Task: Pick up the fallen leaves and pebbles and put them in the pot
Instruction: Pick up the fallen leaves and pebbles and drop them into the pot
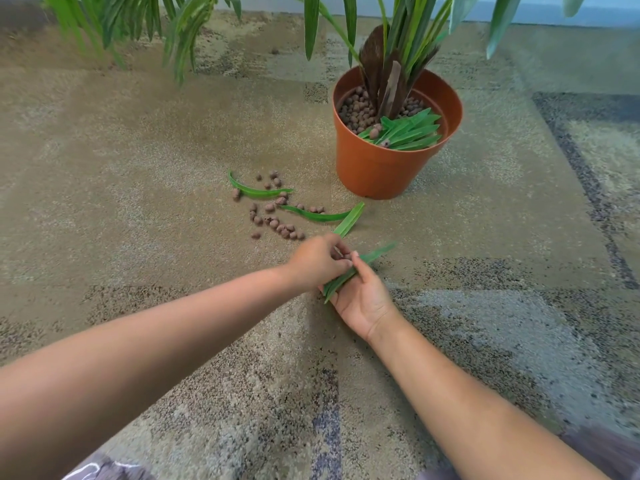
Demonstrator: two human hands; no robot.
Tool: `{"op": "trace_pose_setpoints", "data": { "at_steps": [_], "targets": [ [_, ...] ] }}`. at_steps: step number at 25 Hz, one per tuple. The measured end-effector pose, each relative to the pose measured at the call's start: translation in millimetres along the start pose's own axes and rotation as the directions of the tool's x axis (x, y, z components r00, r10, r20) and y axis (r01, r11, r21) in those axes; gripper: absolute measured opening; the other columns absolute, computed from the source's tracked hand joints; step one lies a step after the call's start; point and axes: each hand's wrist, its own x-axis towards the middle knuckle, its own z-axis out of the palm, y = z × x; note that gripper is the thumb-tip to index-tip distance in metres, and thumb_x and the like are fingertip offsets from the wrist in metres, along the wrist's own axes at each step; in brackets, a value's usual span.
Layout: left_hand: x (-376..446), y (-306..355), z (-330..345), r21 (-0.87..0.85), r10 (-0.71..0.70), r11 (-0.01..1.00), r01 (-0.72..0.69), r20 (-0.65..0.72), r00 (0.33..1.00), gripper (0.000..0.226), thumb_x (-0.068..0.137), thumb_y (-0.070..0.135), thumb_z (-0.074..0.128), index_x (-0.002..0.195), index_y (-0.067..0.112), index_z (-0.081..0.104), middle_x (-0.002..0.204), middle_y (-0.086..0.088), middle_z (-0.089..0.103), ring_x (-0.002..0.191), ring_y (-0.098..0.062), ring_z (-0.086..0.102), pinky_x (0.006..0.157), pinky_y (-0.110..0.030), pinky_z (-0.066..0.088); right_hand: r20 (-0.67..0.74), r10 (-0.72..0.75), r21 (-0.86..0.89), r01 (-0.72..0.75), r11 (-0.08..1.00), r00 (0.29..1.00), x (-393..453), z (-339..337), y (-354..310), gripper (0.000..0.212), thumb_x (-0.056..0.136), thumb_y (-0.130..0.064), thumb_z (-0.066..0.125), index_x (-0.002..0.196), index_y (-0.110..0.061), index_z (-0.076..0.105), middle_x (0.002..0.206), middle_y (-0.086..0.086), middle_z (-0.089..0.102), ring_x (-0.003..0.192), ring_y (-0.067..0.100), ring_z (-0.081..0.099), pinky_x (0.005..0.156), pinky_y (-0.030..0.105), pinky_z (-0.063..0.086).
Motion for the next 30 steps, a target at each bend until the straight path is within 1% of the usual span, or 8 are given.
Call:
{"op": "trace_pose_setpoints", "data": {
  "at_steps": [5, 10, 14, 17, 20, 22, 26, 30],
  "targets": [
    [4.0, -15.7, -14.8, 0.307, 0.272, 0.928, -0.21, -0.174, 0.946, 0.017, 0.086, 0.017, 0.054, 0.101, 0.016, 0.063, 0.105, -0.002, 0.054, 0.095, -0.016, 0.052, 0.079, -0.026, 0.042, 0.013, -0.04, 0.055, 0.04, 0.998, 0.999, -1.5, -2.8, -1.7, 0.025, 0.098, -0.024, 0.037, 0.102, -0.011, 0.058, 0.091, 0.009, 0.07, 0.088, 0.022, 0.066, 0.078, 0.034, 0.056],
    [29.6, -58.6, -65.5, 0.411, 0.173, 0.912, 0.007, -0.399, 0.9, 0.033, 0.087, 0.004, 0.048, 0.119, 0.013, 0.056, 0.129, -0.007, 0.051, 0.113, -0.022, 0.053, 0.1, -0.034, 0.044, 0.021, -0.025, 0.051, 0.023, 0.998, 0.999, -3.3, -3.3, -2.4, 0.025, 0.098, -0.023, 0.039, 0.096, -0.009, 0.06, 0.094, 0.012, 0.072, 0.085, 0.024, 0.07, 0.082, 0.036, 0.055],
    [40.5, -95.4, -106.8, 0.611, 0.019, 0.77, 0.183, -0.309, 0.951, 0.064, 0.088, -0.007, 0.035, 0.145, 0.018, 0.022, 0.157, -0.005, 0.004, 0.143, -0.028, 0.012, 0.113, -0.047, 0.024, 0.029, -0.026, 0.04, 0.025, 0.999, 0.999, -5.2, -2.9, -2.0, 0.025, 0.097, -0.023, 0.04, 0.096, -0.009, 0.06, 0.096, 0.013, 0.071, 0.087, 0.024, 0.069, 0.078, 0.036, 0.057],
    [47.9, -99.9, -121.5, 0.626, 0.032, 0.763, 0.162, -0.287, 0.957, 0.077, 0.085, -0.012, 0.034, 0.147, 0.028, 0.012, 0.157, -0.005, -0.007, 0.142, -0.033, 0.014, 0.1, -0.046, 0.043, 0.025, -0.027, 0.015, 0.027, 1.0, 0.999, -5.4, -1.8, -2.2, 0.026, 0.098, -0.023, 0.039, 0.095, -0.01, 0.06, 0.099, 0.012, 0.071, 0.091, 0.025, 0.068, 0.083, 0.037, 0.055],
    [56.5, -90.9, -129.4, 0.684, 0.079, 0.723, 0.095, -0.218, 0.973, 0.062, 0.089, -0.001, 0.042, 0.143, 0.026, 0.028, 0.151, -0.014, 0.022, 0.124, -0.036, 0.043, 0.082, -0.04, 0.052, 0.024, -0.028, 0.001, 0.028, 1.0, 0.999, -4.8, 0.1, -1.8, 0.026, 0.098, -0.023, 0.038, 0.095, -0.01, 0.06, 0.101, 0.012, 0.07, 0.093, 0.025, 0.067, 0.086, 0.038, 0.052],
    [57.2, -89.1, -130.4, 0.746, 0.114, 0.661, 0.078, -0.203, 0.973, 0.038, 0.091, 0.004, 0.042, 0.128, 0.013, 0.046, 0.124, -0.019, 0.049, 0.104, -0.035, 0.053, 0.081, -0.044, 0.05, 0.019, -0.021, -0.007, 0.021, 1.0, 1.0, -5.0, 1.6, -1.9, 0.025, 0.098, -0.023, 0.038, 0.096, -0.01, 0.059, 0.102, 0.012, 0.069, 0.093, 0.025, 0.067, 0.086, 0.037, 0.052],
    [52.6, -94.2, -130.4, 0.774, 0.144, 0.625, 0.099, -0.239, 0.96, 0.018, 0.088, -0.003, 0.047, 0.104, 0.0, 0.054, 0.103, -0.022, 0.051, 0.094, -0.037, 0.053, 0.076, -0.043, 0.045, 0.017, -0.025, -0.003, 0.025, 1.0, 1.0, -5.5, 2.7, -1.9, 0.026, 0.099, -0.023, 0.037, 0.096, -0.01, 0.059, 0.104, 0.012, 0.068, 0.093, 0.025, 0.068, 0.085, 0.037, 0.053],
    [40.9, -94.0, -122.9, 0.505, 0.06, 0.843, 0.185, -0.429, 0.901, 0.01, 0.087, 0.004, 0.054, 0.097, 0.002, 0.058, 0.102, -0.02, 0.056, 0.092, -0.035, 0.054, 0.078, -0.04, 0.045, -0.01, -0.02, -0.007, 0.02, 1.0, 1.0, -5.4, 7.1, -1.8, 0.026, 0.099, -0.023, 0.037, 0.095, -0.01, 0.059, 0.102, 0.013, 0.067, 0.093, 0.025, 0.067, 0.085, 0.036, 0.053]
  ]
}}
